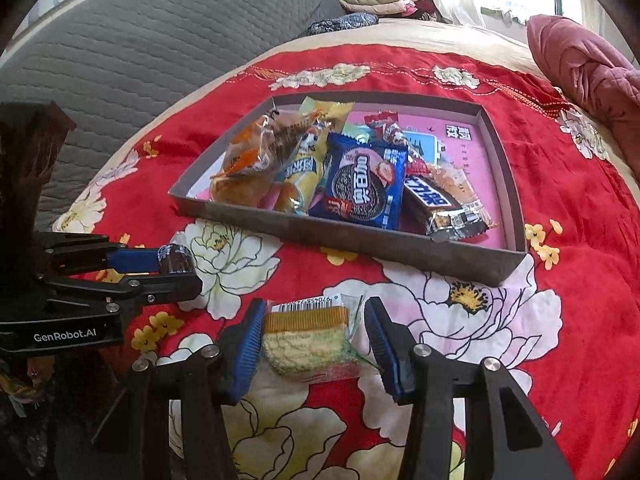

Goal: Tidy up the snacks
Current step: 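Grasp the yellow sponge cake pack with the right gripper while the left grasps the dark wrapped cake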

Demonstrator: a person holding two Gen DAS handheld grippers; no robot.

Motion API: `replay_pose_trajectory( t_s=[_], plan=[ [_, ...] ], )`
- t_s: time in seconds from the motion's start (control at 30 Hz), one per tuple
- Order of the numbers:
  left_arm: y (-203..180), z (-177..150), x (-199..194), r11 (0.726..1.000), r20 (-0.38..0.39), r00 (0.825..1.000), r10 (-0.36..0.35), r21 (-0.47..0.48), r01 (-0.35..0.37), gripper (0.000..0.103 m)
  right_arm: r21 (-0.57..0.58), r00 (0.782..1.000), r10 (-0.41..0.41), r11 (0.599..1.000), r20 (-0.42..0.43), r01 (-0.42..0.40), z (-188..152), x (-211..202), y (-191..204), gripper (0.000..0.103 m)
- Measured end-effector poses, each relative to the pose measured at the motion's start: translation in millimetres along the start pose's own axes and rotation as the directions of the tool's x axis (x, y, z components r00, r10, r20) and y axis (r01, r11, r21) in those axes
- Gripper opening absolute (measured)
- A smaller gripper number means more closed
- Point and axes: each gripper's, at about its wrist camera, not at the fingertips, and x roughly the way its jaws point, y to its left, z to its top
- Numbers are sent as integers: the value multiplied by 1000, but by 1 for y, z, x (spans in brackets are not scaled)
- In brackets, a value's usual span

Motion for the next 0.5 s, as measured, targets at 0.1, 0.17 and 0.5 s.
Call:
replay_pose_trajectory(
  t_s=[0.1, 0.17, 0.5],
  plan=[
    [-1, 1, -4, 1000, 9, 1000, 7, -1, -7, 38, 5, 1000, 7, 1000, 14, -7, 1, -3, 0, 50],
    [-1, 2, -5, 1000, 13, 1000, 8, -2, -8, 38, 6, 1000, 8, 1000, 23, -9, 2, -4, 0, 50],
    [4, 6, -12, 1000, 29, 999, 18, -23, -17, 38, 11, 998, 14, 1000, 54, -15, 8, -10, -2, 42]
  ],
)
